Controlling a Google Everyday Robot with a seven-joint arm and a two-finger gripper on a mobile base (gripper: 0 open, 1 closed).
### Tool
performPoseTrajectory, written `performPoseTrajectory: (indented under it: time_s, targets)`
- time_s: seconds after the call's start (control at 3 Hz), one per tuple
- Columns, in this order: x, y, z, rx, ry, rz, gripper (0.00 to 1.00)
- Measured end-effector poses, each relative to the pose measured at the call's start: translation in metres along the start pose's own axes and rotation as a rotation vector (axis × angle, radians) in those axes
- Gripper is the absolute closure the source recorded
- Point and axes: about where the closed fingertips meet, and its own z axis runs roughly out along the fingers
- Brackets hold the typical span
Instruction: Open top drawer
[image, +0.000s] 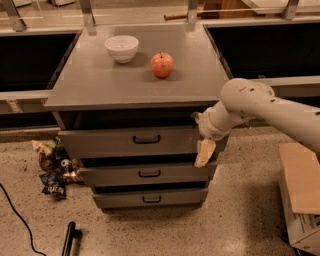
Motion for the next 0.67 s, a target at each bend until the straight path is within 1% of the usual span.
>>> performPoseTrajectory:
  time_s: [0.33,0.67]
  targets:
    - [-0.003,-0.009,0.012,-0.023,-0.005,-0.006,0.09]
    - [-0.005,0.000,0.026,-0.069,-0.012,-0.019,0.28]
